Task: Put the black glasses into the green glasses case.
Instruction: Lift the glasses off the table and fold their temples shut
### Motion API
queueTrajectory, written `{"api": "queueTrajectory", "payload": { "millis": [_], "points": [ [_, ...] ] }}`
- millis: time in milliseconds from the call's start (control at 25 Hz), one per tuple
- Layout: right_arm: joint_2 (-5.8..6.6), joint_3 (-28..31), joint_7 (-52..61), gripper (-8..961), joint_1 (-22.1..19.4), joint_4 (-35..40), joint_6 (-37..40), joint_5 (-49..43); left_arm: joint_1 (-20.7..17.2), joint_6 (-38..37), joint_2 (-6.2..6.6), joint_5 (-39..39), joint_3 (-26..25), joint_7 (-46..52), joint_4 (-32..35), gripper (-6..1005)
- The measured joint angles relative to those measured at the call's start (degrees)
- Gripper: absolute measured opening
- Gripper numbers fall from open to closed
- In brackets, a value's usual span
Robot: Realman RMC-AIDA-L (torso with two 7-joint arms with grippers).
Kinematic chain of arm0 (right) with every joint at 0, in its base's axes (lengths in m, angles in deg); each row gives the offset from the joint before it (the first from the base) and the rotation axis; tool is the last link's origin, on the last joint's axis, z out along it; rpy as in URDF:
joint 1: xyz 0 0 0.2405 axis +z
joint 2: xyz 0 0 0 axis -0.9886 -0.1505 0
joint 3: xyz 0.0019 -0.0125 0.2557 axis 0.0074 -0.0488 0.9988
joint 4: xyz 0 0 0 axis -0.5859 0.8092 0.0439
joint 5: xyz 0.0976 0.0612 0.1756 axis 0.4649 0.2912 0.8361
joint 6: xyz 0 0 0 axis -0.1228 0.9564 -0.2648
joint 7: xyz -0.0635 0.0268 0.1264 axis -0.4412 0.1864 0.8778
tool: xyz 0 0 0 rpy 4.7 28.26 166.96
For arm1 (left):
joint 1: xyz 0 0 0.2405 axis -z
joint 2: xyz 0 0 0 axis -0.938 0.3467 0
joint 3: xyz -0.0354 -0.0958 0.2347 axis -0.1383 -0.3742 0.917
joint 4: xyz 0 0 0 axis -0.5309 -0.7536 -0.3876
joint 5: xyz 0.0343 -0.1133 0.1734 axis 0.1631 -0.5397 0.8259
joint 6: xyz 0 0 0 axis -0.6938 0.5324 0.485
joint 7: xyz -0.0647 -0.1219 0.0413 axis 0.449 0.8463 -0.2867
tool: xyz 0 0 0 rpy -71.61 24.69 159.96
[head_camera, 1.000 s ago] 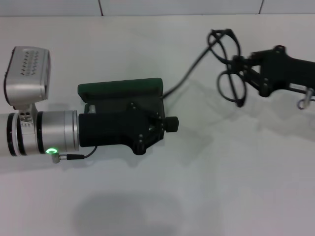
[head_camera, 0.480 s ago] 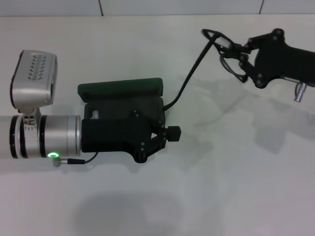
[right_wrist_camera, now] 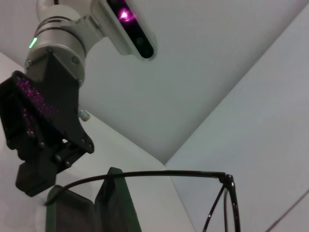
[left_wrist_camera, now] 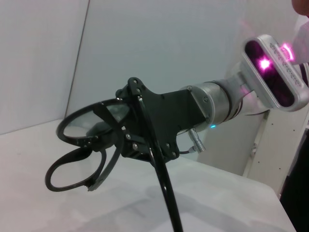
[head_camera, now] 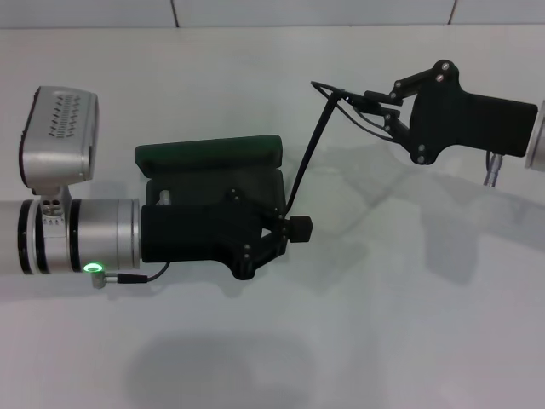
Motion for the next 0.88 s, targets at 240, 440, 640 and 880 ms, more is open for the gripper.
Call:
{"api": "queueTrajectory", "payload": {
  "millis": [240, 440, 640, 880],
  "points": [
    [0.00, -1.34, -1.68, 42, 0.04, -0.01, 0.72, 0.14, -0.25, 0.51, -0.01, -0.33, -0.09, 0.00, 0.00, 4],
    [-0.05, -4.81, -3.07, 42, 0.06, -0.01, 1.25, 3.13, -0.26, 0.66, -0.16, -0.28, -0.09, 0.00, 0.00, 5],
    [-0.07, -7.15, -2.19, 43, 0.22, 0.04, 2.31, 4.87, -0.04, 0.77, -0.25, -0.43, -0.09, 0.00, 0.00, 5],
    [-0.08, -10.30, 1.12, 43, 0.33, 0.17, 3.75, 5.65, 0.28, 0.91, -0.27, -0.51, -0.16, 0.00, 0.00, 5]
  ]
}}
